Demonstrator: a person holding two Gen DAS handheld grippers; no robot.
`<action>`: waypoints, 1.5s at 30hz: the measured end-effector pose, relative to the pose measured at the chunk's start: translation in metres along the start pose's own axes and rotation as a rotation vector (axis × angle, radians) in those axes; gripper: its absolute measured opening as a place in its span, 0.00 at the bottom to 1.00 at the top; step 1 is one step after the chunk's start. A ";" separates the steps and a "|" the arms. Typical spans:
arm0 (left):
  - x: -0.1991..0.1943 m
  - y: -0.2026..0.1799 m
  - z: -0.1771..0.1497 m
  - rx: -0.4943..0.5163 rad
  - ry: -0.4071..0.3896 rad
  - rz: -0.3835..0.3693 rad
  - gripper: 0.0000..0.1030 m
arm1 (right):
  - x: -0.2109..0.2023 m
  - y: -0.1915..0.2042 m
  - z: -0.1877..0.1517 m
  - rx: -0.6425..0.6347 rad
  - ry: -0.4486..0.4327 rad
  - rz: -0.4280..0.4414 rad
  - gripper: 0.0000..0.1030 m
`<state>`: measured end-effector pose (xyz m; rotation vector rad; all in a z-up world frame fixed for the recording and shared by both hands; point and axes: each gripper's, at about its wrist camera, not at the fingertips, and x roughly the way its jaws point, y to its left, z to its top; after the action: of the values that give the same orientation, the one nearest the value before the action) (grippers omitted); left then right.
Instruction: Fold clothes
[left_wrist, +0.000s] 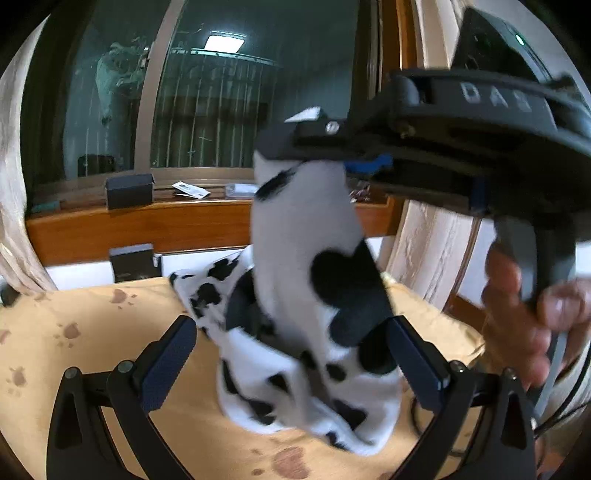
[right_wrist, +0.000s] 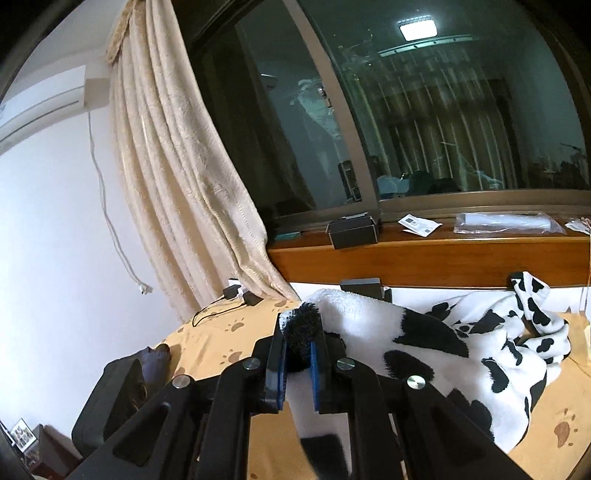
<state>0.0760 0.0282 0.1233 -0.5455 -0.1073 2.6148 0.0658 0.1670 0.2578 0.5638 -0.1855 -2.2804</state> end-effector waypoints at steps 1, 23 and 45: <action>0.001 0.001 0.001 -0.013 -0.002 -0.005 1.00 | 0.000 0.000 -0.001 0.000 0.003 0.005 0.10; 0.004 0.021 -0.017 -0.183 -0.014 0.181 0.27 | 0.010 0.018 -0.020 -0.093 0.028 -0.028 0.11; -0.005 0.088 -0.024 -0.284 -0.026 0.307 0.16 | -0.062 -0.113 -0.104 -0.041 0.068 -0.491 0.91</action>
<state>0.0518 -0.0531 0.0889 -0.6700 -0.4401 2.9269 0.0768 0.2940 0.1521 0.7260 0.0408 -2.7242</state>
